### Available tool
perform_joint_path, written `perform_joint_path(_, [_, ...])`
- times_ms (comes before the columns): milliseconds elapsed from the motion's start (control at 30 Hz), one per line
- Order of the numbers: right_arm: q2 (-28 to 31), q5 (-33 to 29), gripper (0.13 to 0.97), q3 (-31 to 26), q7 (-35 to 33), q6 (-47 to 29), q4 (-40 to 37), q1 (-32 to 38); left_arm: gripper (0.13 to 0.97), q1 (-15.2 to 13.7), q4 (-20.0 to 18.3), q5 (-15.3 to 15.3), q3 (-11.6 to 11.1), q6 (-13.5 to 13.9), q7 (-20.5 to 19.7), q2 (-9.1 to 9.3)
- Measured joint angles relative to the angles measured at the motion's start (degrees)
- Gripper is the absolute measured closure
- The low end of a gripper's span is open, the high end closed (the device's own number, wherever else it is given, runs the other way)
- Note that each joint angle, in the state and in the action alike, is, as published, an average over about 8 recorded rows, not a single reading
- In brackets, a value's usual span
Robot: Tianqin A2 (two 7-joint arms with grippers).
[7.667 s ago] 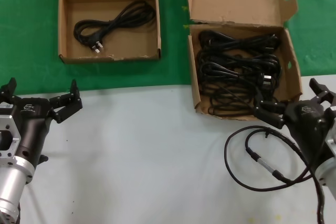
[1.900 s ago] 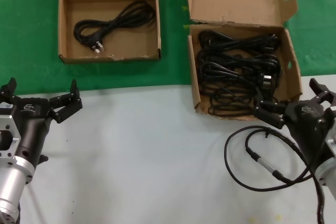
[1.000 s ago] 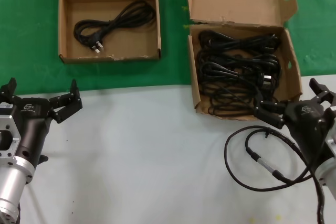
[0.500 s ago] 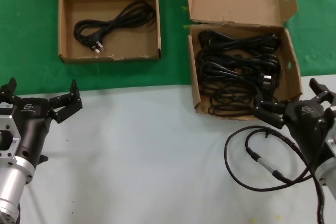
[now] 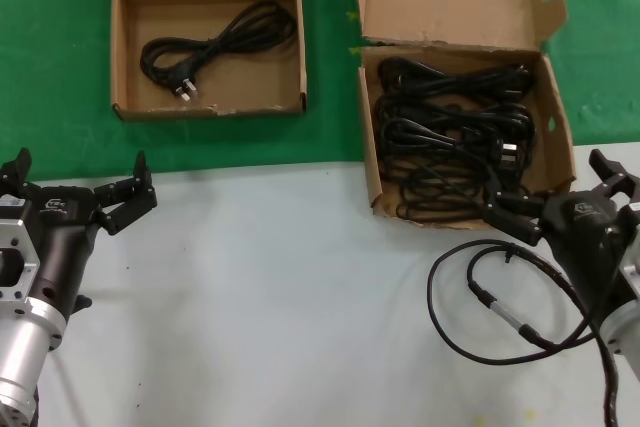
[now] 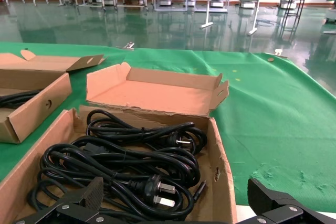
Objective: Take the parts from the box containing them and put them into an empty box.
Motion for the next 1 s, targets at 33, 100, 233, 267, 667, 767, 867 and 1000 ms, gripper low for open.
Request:
perform_joint_path(33, [0.00,0.00,0.129,0.00,0.00,0.00,0.00,0.00,0.132,0.00,0.00,0.00,0.00,0.00,0.00,0.00])
perform_joint_path(100, [0.00,0.00,0.129,0.00,0.00,0.00,0.00,0.00,0.132,0.00,0.00,0.00,0.00,0.00,0.00,0.00])
perform_joint_path(233, [0.00,0.00,0.129,0.00,0.00,0.00,0.00,0.00,0.132,0.00,0.00,0.00,0.00,0.00,0.00,0.00])
perform_joint_path(267, [0.00,0.00,0.129,0.00,0.00,0.00,0.00,0.00,0.132,0.00,0.00,0.00,0.00,0.00,0.00,0.00])
perform_joint_path(667, [0.00,0.00,0.129,0.00,0.00,0.00,0.00,0.00,0.132,0.00,0.00,0.00,0.00,0.00,0.00,0.00])
perform_joint_path(767, [0.00,0.00,0.129,0.00,0.00,0.00,0.00,0.00,0.132,0.00,0.00,0.00,0.00,0.00,0.00,0.00])
perform_joint_path(867, [0.00,0.00,0.129,0.00,0.00,0.00,0.00,0.00,0.132,0.00,0.00,0.00,0.00,0.00,0.00,0.00])
perform_joint_path(1000, [0.00,0.00,0.129,0.00,0.00,0.00,0.00,0.00,0.132,0.00,0.00,0.00,0.00,0.00,0.00,0.00])
